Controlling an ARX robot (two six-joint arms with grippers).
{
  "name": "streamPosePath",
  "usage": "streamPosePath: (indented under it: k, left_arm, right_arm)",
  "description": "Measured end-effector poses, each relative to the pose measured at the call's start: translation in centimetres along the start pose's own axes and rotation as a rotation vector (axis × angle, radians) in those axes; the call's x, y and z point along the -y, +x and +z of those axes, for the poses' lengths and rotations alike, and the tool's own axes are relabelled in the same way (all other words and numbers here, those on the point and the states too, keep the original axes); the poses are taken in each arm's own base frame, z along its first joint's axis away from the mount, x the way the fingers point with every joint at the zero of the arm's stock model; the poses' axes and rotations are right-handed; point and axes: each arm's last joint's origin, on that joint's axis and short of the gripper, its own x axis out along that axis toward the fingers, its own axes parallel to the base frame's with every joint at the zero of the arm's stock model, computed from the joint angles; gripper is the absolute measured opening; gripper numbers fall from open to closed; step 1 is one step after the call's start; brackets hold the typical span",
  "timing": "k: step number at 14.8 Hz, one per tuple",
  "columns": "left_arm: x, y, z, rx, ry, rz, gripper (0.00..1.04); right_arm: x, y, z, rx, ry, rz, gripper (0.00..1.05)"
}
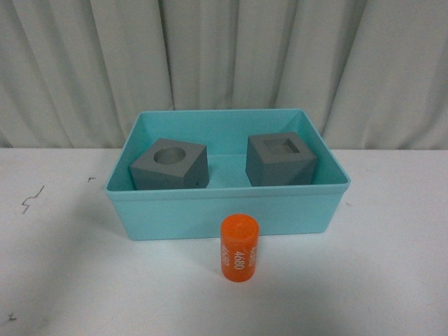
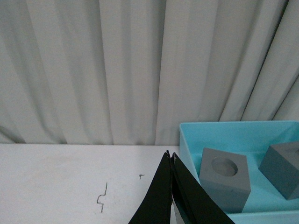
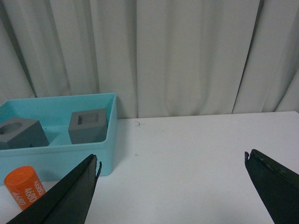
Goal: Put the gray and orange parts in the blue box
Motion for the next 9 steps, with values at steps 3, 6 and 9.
streamPosePath:
  k: [3,6,9]
  left_arm:
    - [-1.3,-1.9,-1.5,-0.018,0.001,-0.003,0.02]
    - [-1.3,-3.8,-2.5,-0.020,0.002,-0.008,0.02]
    - [-1.3,-5.2,-3.0,-0.018,0.001,-0.009,0.02]
  right_arm:
    - [0.0,0.0,0.0,0.000,0.000,0.000,0.98]
    - [0.0,0.0,0.0,0.000,0.000,0.000,0.98]
    - [0.0,0.0,0.0,0.000,0.000,0.000,0.98]
